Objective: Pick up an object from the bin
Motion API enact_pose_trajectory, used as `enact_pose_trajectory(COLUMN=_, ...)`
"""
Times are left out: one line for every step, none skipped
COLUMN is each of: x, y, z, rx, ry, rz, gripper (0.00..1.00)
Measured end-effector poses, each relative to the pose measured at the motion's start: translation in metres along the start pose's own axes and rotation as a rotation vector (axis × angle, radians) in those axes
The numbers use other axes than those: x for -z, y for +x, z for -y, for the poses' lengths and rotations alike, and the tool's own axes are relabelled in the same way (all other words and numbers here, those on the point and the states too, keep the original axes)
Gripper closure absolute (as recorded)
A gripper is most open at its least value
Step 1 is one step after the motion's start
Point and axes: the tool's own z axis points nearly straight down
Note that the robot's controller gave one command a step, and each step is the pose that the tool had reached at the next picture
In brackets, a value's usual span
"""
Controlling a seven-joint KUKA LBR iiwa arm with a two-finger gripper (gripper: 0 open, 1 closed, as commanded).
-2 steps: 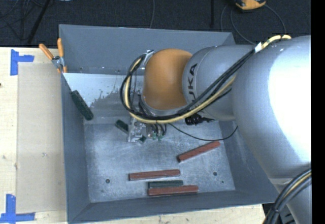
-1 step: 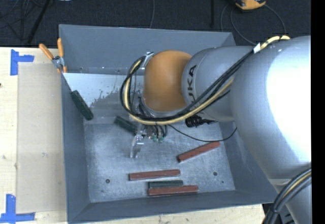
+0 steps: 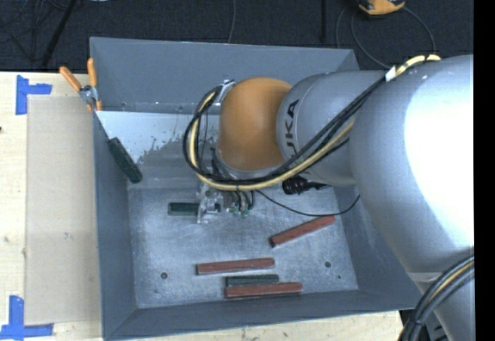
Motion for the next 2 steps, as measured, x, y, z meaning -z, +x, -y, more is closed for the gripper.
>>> enact_pose_trajectory(x=0.000, y=0.000, z=0.000, rx=0.000, ry=0.000, rz=0.000, gripper=1.00)
enact_pose_trajectory(x=0.157, y=-0.005, z=0.023, rx=0.100, ry=0.006, rz=-0.011, gripper=1.00)
